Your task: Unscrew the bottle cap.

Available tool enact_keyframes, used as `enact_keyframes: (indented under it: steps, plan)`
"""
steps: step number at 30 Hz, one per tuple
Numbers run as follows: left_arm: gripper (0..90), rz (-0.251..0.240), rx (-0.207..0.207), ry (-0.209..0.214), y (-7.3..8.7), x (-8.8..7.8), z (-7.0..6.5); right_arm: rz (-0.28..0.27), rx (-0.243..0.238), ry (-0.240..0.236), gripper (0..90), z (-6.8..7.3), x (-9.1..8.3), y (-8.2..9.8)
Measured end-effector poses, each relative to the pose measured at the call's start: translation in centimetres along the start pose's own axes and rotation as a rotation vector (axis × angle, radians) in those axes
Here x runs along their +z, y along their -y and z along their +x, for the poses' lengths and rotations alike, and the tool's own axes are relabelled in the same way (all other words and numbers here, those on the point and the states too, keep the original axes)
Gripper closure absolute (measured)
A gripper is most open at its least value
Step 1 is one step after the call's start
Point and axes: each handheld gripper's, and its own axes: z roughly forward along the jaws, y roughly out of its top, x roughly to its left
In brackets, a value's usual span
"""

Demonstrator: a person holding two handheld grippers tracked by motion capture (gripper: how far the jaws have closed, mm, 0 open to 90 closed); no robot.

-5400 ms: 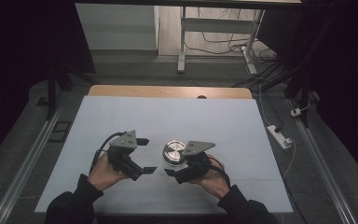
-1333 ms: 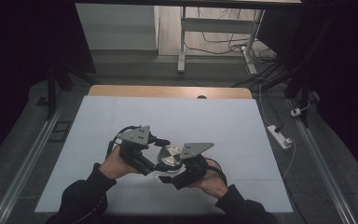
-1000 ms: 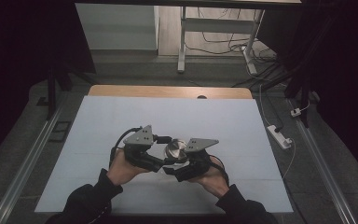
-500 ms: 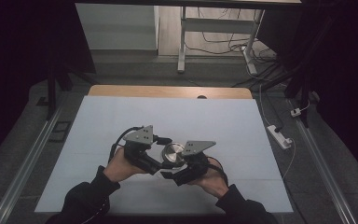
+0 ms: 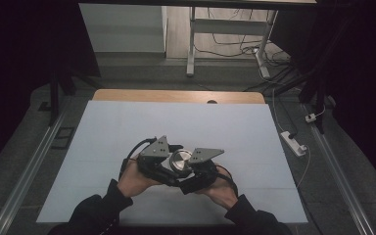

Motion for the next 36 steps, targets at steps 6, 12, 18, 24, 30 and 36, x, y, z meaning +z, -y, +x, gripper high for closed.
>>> enact_keyframes:
  steps: [6,12,18,24,30,36]
  plan:
    - [10.9,-0.042,-0.033,0.128,0.0,-1.0,1.6,-0.026,0.023,0.001,15.2,-0.2,-0.4,-0.1]
    - [13.5,-0.018,0.035,0.269,0.6,-2.2,3.1,-0.037,-0.013,-0.088,15.2,-0.2,-0.8,-0.3]
    - [18.3,0.001,0.069,0.305,0.7,-1.6,2.4,-0.016,-0.076,-0.125,15.2,0.9,-0.2,-0.4]
    - [18.6,0.011,0.011,0.105,0.1,-0.8,1.0,-0.019,-0.034,-0.021,15.2,0.4,-0.2,-0.2]
    - [18.7,-0.008,-0.007,-0.014,0.1,0.0,0.1,-0.027,0.025,0.058,15.2,-0.1,-0.3,0.0]
    - [18.9,-0.038,-0.044,0.010,0.1,-0.3,0.5,-0.035,0.042,0.054,15.2,-0.2,-0.3,0.0]
